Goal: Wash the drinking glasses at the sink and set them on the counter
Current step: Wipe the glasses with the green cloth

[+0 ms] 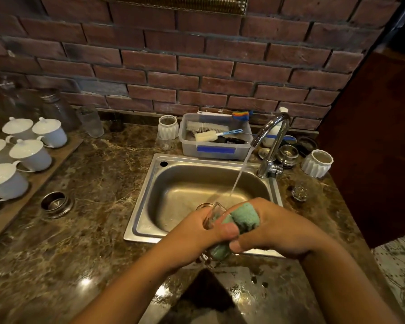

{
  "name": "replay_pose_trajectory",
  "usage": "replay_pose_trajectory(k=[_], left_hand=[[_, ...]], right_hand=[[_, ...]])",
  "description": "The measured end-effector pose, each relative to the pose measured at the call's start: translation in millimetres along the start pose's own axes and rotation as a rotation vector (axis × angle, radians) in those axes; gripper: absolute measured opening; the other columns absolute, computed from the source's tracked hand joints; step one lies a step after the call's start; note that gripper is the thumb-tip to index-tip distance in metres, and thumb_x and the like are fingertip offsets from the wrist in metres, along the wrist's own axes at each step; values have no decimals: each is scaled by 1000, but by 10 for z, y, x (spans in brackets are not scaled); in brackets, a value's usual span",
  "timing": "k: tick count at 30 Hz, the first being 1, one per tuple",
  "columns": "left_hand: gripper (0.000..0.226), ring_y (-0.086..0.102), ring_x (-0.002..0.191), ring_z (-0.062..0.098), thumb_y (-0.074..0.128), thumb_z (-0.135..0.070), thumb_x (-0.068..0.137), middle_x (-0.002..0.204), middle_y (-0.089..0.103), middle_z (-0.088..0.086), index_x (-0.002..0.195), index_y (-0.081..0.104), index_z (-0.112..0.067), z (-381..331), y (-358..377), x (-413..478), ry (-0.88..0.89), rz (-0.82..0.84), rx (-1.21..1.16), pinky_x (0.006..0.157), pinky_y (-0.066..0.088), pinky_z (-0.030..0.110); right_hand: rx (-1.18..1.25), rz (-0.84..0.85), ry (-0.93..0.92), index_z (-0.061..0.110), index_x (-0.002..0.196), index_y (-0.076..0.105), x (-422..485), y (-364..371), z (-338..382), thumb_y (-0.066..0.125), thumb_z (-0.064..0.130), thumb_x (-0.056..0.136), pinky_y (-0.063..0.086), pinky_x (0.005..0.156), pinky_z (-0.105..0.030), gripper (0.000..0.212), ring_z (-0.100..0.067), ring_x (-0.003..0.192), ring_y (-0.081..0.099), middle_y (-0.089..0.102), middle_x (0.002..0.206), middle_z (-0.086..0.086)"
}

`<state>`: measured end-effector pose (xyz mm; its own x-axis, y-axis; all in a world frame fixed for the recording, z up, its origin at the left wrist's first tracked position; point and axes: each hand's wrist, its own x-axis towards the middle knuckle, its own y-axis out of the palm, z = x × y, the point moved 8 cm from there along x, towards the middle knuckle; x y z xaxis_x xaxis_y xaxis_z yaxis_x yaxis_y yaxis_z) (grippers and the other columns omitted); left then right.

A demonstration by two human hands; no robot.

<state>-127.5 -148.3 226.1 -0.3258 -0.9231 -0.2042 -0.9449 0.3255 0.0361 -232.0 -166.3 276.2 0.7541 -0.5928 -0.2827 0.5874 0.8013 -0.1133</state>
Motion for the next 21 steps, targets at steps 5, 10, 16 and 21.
replay_pose_trajectory(k=[5,10,16,21], left_hand=[[72,72,100,12,73,-68,60,109,75,-1,117,62,-24,81,-107,16,-4,-78,239,92,58,43],[73,72,101,12,73,-70,61,109,74,-4,117,62,-25,188,-167,12,-36,-52,252,93,57,42],[73,69,96,-1,77,-66,59,106,72,-12,123,51,-43,370,-418,-109,-13,-210,201,84,56,25],[91,59,113,-11,88,-57,51,126,60,-19,131,44,-51,406,-599,-182,53,-346,173,88,47,6]], right_hand=[[56,-27,46,-3,100,66,37,30,-141,63,-24,82,50,59,-8,28,1,67,69,76,76,8],[-1,-72,53,-1,106,66,32,-4,-231,64,-13,88,52,63,-11,22,1,72,69,76,83,8],[194,-627,84,19,104,73,-102,-522,-528,64,9,95,58,76,-53,16,-43,88,67,76,104,-18],[386,-935,173,12,109,68,-32,-272,-894,61,15,98,56,86,-54,13,-42,100,69,73,105,-20]])
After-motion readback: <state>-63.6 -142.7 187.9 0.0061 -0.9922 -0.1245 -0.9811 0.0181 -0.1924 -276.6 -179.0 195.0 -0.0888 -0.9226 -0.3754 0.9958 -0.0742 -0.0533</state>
